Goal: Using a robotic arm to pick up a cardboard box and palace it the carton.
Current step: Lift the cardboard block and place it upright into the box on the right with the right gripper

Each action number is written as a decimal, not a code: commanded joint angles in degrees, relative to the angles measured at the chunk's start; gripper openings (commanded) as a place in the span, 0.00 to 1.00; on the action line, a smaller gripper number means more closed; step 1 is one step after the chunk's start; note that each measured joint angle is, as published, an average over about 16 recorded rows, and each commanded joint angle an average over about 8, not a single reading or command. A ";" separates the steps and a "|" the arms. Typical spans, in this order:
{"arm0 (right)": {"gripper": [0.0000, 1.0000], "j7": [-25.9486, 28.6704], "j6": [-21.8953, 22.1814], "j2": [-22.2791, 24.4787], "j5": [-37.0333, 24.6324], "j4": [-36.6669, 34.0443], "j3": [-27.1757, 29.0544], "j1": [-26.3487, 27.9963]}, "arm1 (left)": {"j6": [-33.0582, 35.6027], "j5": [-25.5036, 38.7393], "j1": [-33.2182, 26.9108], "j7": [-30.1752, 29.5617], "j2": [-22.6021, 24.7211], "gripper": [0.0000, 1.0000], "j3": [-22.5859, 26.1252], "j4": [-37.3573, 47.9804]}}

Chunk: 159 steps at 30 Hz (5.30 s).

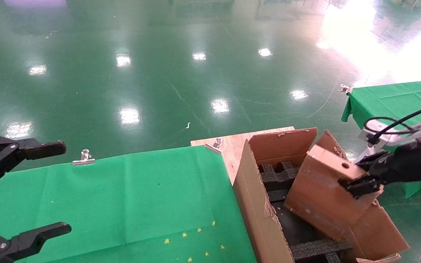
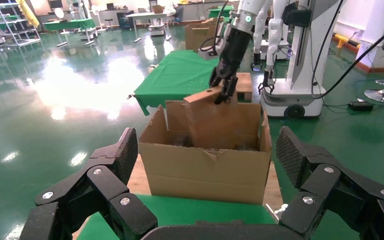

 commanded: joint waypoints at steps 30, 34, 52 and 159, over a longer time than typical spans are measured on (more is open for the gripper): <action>0.00 57.59 24.68 12.52 -32.86 37.97 -6.05 4.54 | -0.01 -0.02 -0.01 0.02 -0.01 1.00 0.04 0.00; 0.00 65.37 25.34 12.09 -37.13 39.39 -7.00 3.74 | -0.02 -0.03 -0.01 0.02 -0.02 1.00 0.04 0.00; 0.00 81.76 27.00 10.01 -46.60 40.44 -8.67 1.64 | -0.04 -0.05 0.00 0.03 -0.02 1.00 0.04 0.02; 1.00 98.58 45.58 -15.20 -50.45 21.14 -15.10 -28.82 | -0.08 -0.12 -0.02 0.09 -0.06 1.00 0.15 0.04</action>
